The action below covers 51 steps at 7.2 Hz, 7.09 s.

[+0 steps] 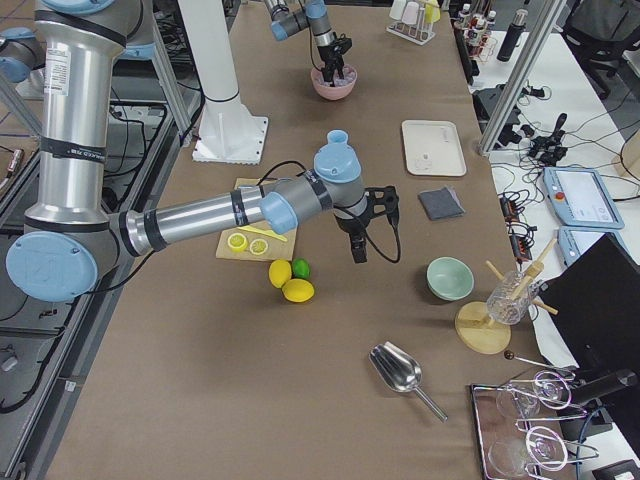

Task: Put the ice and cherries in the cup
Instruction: 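Return the left gripper to the pink bowl and grasp another ice cube, then carry the ice cube with the left gripper over the light-blue cup, then open the left gripper to drop the ice cube into the cup, then return the left gripper to the pink bowl and grasp a third ice cube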

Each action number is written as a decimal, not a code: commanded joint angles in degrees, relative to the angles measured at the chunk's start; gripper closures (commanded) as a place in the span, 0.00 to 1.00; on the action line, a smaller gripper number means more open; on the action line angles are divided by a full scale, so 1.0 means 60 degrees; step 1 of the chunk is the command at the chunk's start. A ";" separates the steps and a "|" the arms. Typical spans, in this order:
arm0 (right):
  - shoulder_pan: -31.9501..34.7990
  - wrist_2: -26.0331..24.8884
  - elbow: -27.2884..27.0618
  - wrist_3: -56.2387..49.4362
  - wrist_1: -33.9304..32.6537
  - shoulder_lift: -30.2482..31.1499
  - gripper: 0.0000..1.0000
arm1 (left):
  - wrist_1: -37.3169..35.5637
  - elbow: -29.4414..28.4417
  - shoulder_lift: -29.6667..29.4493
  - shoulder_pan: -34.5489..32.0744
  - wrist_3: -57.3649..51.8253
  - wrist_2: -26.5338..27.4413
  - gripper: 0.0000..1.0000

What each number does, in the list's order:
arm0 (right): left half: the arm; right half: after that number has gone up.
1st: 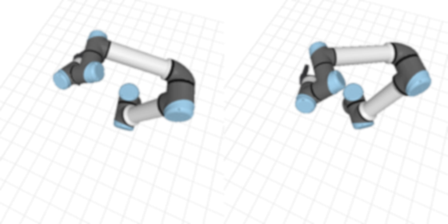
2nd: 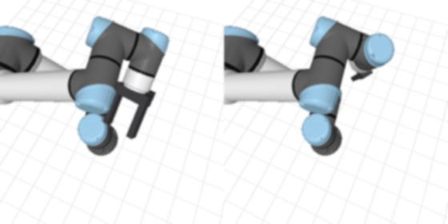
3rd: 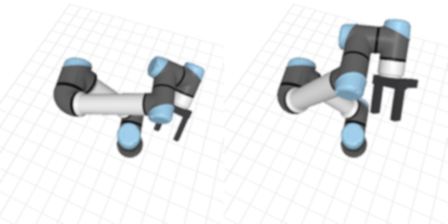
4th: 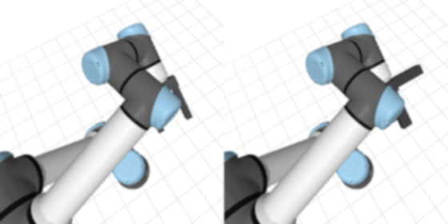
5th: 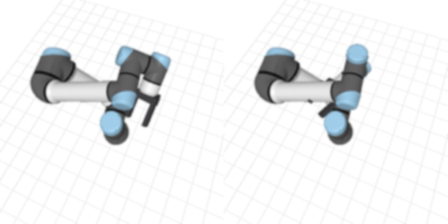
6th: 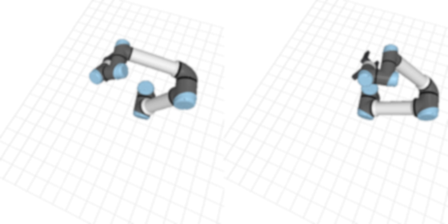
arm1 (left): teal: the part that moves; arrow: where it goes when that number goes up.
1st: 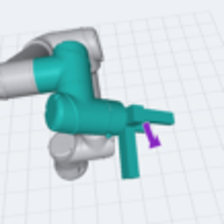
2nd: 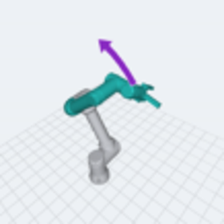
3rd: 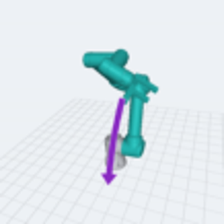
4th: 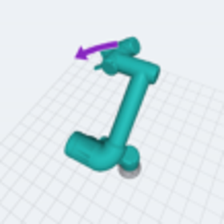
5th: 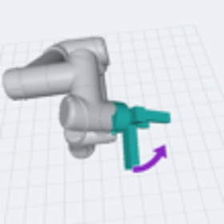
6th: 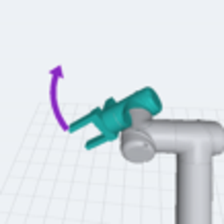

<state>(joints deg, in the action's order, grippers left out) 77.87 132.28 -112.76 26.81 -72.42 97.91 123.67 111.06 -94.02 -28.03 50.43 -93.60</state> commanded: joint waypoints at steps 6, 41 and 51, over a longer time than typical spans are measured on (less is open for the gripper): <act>0.0000 0.0000 -0.0015 0.0000 0.0000 0.0015 0.00 | -0.0016 -0.0023 0.0054 0.0086 0.0003 0.0044 0.13; -0.0044 0.0337 -0.0030 0.0088 0.0000 -0.0015 0.00 | 0.0628 -0.2485 -0.5498 0.1667 0.5541 0.2285 0.03; -0.0044 0.0322 -0.0147 0.0073 0.0000 0.0015 0.00 | -0.5627 0.2731 -0.0711 0.0482 0.1601 0.0263 0.02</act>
<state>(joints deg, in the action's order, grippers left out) 77.61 134.21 -113.69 27.25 -72.42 97.96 89.81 127.28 -101.46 -24.91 61.16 -92.04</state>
